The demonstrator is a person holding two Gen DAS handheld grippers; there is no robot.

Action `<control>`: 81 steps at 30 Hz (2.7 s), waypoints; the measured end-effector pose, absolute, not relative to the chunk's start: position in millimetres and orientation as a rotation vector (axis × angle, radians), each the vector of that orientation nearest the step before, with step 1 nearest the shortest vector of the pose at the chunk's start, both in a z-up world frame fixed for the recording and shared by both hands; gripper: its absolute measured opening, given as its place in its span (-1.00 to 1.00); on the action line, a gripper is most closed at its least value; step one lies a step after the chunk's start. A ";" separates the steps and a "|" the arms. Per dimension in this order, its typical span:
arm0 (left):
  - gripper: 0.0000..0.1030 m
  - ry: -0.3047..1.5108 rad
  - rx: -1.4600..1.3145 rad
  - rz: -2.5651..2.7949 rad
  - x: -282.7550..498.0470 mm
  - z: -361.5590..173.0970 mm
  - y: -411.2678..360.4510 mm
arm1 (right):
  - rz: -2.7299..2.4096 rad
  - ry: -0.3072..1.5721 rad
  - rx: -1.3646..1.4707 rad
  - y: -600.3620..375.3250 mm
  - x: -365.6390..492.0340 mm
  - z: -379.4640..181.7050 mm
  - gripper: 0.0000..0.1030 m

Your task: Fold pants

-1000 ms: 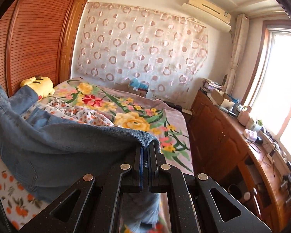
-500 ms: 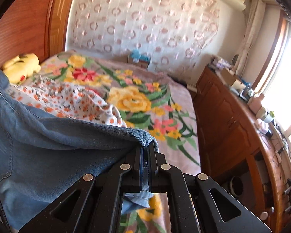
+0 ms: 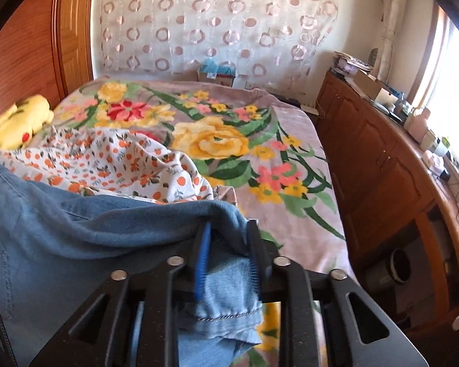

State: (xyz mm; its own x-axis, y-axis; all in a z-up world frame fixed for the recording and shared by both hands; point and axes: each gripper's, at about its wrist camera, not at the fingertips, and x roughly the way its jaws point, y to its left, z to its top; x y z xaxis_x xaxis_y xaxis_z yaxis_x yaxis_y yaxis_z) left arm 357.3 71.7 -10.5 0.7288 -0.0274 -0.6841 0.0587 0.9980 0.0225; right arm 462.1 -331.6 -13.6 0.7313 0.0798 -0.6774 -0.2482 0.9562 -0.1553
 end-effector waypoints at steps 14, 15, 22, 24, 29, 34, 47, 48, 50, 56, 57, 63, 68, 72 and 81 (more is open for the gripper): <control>-0.09 0.796 0.079 -0.302 305.1 -33.9 -3.0 | 0.273 0.712 -0.137 -355.9 362.3 -24.0 -0.07; -0.09 0.804 0.089 -0.310 303.3 -37.4 -7.4 | 0.278 0.717 -0.128 -359.3 355.2 -26.0 -0.07; -0.09 0.849 0.100 -0.328 295.7 -58.2 -19.3 | 0.287 0.756 -0.103 -378.1 319.7 -35.8 -0.07; -0.09 0.849 0.096 -0.330 293.9 -59.6 -19.3 | 0.294 0.761 -0.101 -381.3 316.6 -35.9 -0.07; -0.09 0.854 0.098 -0.327 291.5 -62.3 -19.9 | 0.313 0.736 -0.104 -380.5 323.0 -24.5 -0.07; -0.09 0.868 0.107 -0.319 292.1 -68.7 -20.1 | 0.354 0.693 -0.148 -352.2 338.3 -15.7 -0.07; -0.09 0.854 0.054 -0.309 272.0 -67.5 -4.5 | 0.541 0.754 -0.242 -290.0 440.8 -12.5 -0.07; -0.09 0.854 0.055 -0.308 272.0 -67.9 -4.3 | 0.554 0.774 -0.249 -289.4 447.3 -13.1 -0.07; -0.09 0.857 0.047 -0.311 271.8 -69.8 -4.1 | 0.582 0.824 -0.273 -282.0 460.0 -16.1 -0.07; -0.09 0.859 0.038 -0.306 273.4 -75.0 3.7 | 0.603 0.872 -0.356 -260.8 484.0 -11.3 -0.07; -0.09 0.860 0.037 -0.303 272.4 -75.6 4.8 | 0.602 0.876 -0.358 -259.4 486.3 -10.3 -0.07; -0.09 0.863 0.028 -0.299 270.4 -78.6 9.6 | 0.597 0.868 -0.394 -250.3 486.5 -9.5 -0.74; -0.09 0.865 0.030 -0.294 269.0 -76.9 12.2 | 0.582 0.775 -0.427 -245.0 473.1 -1.3 -0.99; -0.09 0.862 0.026 -0.291 266.6 -75.6 13.3 | 0.465 0.640 -0.346 -245.8 475.3 19.0 -0.99; -0.07 0.835 0.001 -0.265 250.0 -64.3 22.6 | 0.432 0.759 -0.281 -242.4 472.5 -3.7 -0.59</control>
